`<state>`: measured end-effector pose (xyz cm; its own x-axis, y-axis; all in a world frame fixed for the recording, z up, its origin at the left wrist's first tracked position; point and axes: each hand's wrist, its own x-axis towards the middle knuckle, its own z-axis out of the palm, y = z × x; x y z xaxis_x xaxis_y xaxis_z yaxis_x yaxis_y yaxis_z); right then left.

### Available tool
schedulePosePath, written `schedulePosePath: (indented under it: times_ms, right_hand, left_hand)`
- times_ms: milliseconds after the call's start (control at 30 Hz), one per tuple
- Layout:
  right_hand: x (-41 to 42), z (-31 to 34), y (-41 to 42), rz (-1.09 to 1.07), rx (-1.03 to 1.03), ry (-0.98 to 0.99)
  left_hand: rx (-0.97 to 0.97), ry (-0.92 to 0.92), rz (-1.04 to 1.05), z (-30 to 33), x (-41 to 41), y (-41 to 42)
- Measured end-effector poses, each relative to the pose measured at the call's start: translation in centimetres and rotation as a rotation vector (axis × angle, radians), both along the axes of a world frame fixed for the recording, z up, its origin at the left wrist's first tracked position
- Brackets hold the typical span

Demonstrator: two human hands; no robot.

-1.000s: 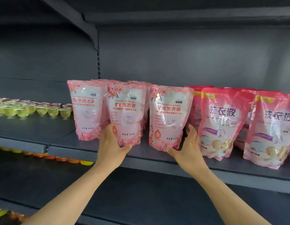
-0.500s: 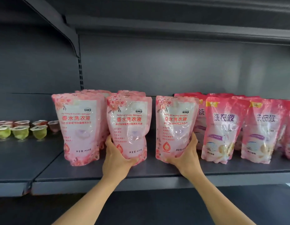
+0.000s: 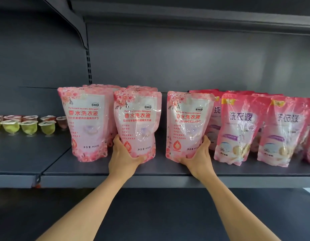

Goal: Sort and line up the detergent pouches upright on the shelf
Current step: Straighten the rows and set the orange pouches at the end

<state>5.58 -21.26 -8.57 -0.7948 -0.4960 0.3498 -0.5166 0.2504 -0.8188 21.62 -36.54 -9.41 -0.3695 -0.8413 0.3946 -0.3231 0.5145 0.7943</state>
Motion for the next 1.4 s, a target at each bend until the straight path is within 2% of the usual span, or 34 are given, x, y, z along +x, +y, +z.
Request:
schedulePosePath:
  times_ms: [100, 200, 333, 467, 633, 833, 933, 1033, 1167, 1400]
  right_hand:
    - [0.5, 0.0, 0.5, 0.010, -0.048, 0.030]
    - [1.0, -0.4, 1.0, 0.006, -0.090, 0.086]
    - [1.5, -1.5, 1.5, -0.055, -0.084, 0.322]
    - [2.3, -2.7, 1.6, -0.027, -0.034, 0.590]
    - [5.0, -2.1, 0.1, 0.063, -0.046, 0.710]
    - [8.9, -0.6, -3.3, 0.133, -0.070, 0.658]
    - [10.2, 0.0, -5.0, 0.151, -0.061, 0.517]
    - [11.2, 0.5, -6.2, 0.127, -0.044, 0.355]
    - [11.7, 0.6, -7.5, 0.086, 0.007, 0.234]
    - [11.8, -0.2, -8.8, 0.040, 0.022, 0.153]
  left_hand:
    - [-0.020, 0.001, 0.031, 0.1, 0.3, 0.4]
    - [-0.099, -0.127, 0.097, -0.3, 1.1, 1.4]
    - [-0.206, -0.253, 0.127, -1.2, 3.2, 2.6]
    - [-0.204, -0.332, 0.056, -1.6, 6.3, 2.4]
    - [-0.251, -0.354, 0.091, -0.4, 10.2, 0.6]
    - [-0.264, -0.223, 0.179, 1.4, 12.3, -2.6]
    - [-0.223, -0.138, 0.183, 2.0, 12.1, -4.5]
    - [-0.125, -0.130, 0.181, 2.1, 11.6, -6.6]
    - [-0.011, -0.103, 0.099, 1.7, 11.1, -8.9]
    - [-0.039, -0.108, 0.029, 0.9, 11.2, -10.3]
